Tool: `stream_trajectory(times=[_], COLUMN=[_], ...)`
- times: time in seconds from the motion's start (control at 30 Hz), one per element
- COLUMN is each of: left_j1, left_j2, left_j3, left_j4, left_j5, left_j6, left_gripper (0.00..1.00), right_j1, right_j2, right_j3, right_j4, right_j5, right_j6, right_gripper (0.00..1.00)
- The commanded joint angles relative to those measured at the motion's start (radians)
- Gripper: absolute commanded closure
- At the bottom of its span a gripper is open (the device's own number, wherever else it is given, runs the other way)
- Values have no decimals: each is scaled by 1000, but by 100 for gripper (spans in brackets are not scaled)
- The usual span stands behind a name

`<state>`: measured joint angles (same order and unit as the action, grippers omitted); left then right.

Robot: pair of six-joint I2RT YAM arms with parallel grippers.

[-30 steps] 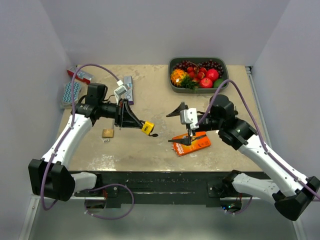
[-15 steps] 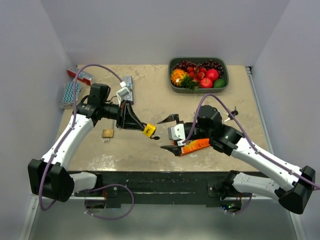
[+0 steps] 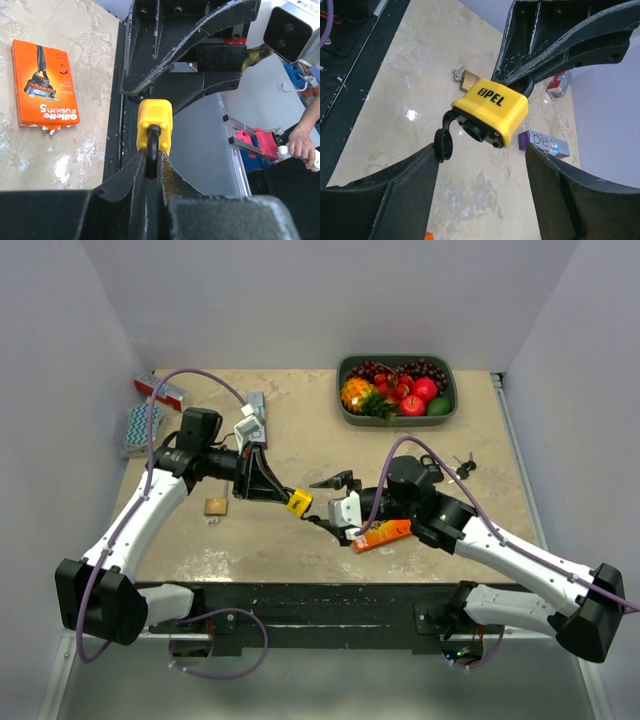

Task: Lock with the key
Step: Place the lock at the center of the board.

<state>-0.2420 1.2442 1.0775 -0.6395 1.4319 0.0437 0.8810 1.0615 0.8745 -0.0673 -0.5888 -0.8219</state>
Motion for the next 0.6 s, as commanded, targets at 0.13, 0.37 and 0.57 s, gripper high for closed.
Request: stream_trajectory(times=[0.13, 0.37, 0.57], left_j1=[-11, -13, -16], left_j2=[-23, -25, -23], left_j3=[42, 33, 24], left_j4=[3, 1, 1], left_j5=[265, 252, 237], left_j6=[16, 19, 19], left_gripper=[100, 100, 100], right_j1=[24, 33, 38], right_j2=[6, 3, 12], right_j3=[4, 20, 29], right_j4=[115, 113, 119], right_j5=[40, 21, 7], right_j6=[-19, 3, 9], right_gripper=[37, 43, 47])
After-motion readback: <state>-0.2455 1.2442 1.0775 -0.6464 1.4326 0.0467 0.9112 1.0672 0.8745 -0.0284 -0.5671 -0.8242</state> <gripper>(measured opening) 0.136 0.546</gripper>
